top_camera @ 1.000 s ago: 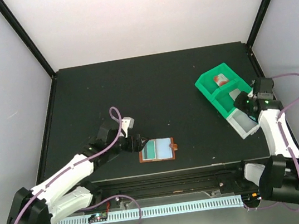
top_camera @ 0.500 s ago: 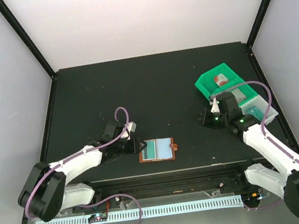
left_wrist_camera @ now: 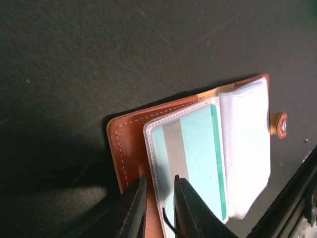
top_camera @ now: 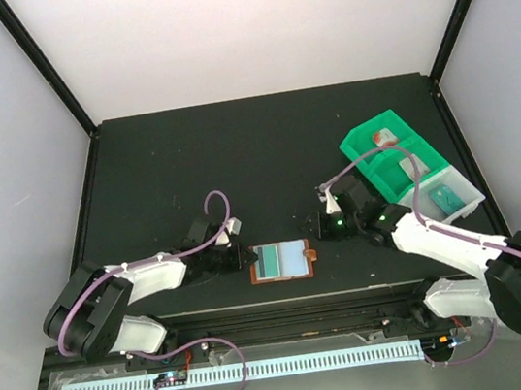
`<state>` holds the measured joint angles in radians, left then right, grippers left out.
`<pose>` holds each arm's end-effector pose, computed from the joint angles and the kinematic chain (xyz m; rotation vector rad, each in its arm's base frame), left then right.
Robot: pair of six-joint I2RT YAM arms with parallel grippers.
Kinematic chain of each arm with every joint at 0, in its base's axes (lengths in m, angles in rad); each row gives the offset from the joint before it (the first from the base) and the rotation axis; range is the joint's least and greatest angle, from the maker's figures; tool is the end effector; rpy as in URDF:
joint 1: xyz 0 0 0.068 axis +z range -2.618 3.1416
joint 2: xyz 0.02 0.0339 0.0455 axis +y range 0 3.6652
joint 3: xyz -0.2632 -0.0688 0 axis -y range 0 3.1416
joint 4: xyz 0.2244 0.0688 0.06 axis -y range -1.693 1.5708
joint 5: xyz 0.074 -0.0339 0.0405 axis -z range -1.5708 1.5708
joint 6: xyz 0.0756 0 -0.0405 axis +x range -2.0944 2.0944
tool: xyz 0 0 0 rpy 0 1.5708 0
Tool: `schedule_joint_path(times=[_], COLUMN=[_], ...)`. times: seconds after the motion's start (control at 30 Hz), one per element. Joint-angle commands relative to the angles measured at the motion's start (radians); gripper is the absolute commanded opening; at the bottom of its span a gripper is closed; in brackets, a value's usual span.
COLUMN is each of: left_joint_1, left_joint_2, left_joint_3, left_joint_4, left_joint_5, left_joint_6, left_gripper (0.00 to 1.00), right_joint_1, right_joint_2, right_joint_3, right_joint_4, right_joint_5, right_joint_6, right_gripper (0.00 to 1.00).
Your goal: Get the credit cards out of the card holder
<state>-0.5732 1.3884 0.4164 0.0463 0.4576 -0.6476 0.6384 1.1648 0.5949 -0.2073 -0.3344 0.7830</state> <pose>0.1781 -0.1547 0.1075 0.1090 2.6903 -1.0265 0.1788 0.1636 0.1828 0.0043 2.5642 1.0264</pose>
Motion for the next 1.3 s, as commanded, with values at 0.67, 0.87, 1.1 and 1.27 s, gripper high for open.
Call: schedule_joint_path(times=[0.67, 0.87, 1.1, 1.27], left_joint_1=[-0.032, -0.035, -0.038, -0.042], left_joint_2=[-0.127, -0.093, -0.051, -0.021], left_joint_3=[-0.095, -0.099, -0.1, -0.105], left_joint_4=[0.112, 0.141, 0.154, 0.161], left_joint_5=[0.075, 0.094, 0.087, 0.073], left_joint_6=[-0.144, -0.14, -0.128, -0.12], left_gripper=[0.29, 0.2, 0.14, 0.11], right_joint_1=[0.277, 0.277, 0.277, 0.277], right_joint_2=[0.375, 0.424, 0.446, 0.467], right_joint_3=[0.136, 0.134, 0.107, 0.091], right_joint_4=[0.209, 0.196, 0.173, 0.196], right_joint_5=[0.016, 0.043, 0.105, 0.103], right_joint_6=[0.11, 0.084, 0.068, 0.065], right_gripper=[0.15, 0.13, 0.13, 0.14])
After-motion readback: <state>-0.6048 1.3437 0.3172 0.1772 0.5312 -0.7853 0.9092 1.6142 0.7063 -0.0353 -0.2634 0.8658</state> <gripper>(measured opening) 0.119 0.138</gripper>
